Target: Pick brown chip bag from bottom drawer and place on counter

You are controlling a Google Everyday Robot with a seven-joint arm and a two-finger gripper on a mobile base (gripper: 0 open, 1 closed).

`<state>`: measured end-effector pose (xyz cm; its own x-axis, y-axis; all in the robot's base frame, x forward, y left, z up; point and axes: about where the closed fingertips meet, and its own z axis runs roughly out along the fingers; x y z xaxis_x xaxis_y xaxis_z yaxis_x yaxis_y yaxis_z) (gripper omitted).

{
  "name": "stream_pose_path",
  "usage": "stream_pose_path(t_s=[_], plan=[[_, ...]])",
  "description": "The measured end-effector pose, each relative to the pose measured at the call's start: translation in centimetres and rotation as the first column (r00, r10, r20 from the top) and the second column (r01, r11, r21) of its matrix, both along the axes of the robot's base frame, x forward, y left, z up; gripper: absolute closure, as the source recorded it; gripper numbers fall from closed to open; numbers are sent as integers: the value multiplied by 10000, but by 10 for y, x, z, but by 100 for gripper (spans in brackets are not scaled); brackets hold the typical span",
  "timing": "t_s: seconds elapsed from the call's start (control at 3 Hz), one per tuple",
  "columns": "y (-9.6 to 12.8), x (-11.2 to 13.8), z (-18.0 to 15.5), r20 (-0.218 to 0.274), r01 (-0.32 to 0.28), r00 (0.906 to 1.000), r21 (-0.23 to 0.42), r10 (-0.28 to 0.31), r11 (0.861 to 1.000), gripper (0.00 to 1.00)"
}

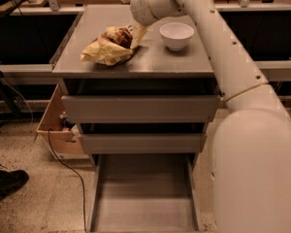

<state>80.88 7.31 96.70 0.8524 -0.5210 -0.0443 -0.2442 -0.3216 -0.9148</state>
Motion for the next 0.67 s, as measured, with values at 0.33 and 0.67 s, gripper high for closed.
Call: stream_pose_path(t_s=[0.33,0.67], plan=[[-47,-14,33,396,602,9974,-83,-598,9982,0],[-112,-31,69,966,1714,9809,-182,-1689,9850,0]])
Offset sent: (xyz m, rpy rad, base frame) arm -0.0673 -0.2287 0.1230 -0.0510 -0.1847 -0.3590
